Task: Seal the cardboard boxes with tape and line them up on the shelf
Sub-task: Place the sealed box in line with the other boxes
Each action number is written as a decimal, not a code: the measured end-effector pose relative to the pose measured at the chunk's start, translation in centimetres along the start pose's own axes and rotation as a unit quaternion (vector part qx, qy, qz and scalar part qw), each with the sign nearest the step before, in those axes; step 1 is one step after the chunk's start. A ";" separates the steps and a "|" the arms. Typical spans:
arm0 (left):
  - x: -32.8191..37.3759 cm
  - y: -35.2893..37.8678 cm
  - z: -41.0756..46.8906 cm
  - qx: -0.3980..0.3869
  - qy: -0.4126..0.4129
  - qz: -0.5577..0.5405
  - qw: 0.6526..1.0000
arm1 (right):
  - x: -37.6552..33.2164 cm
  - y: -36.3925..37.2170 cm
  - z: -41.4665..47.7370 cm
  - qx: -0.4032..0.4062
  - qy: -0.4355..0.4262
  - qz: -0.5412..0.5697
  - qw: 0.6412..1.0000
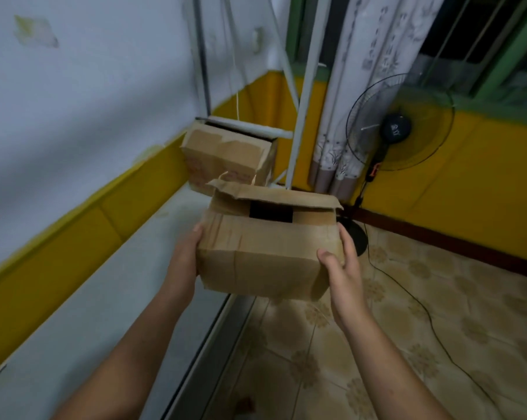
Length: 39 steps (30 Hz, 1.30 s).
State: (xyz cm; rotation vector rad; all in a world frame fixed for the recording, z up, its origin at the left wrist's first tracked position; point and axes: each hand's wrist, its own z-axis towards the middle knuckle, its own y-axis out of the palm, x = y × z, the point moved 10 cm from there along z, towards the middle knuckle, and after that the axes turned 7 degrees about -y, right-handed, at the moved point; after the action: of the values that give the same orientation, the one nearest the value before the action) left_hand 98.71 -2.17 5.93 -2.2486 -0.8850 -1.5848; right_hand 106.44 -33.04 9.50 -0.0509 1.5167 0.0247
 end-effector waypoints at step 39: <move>4.7 -3.5 21.4 0.327 0.049 -0.161 0.930 | 13.5 21.1 22.3 -0.298 0.169 0.059 0.937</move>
State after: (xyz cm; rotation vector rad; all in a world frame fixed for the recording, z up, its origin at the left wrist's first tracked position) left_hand 113.98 13.41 1.68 -1.5999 -1.5381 -1.2350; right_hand 128.39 -11.05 -3.14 -0.4705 1.8072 0.6014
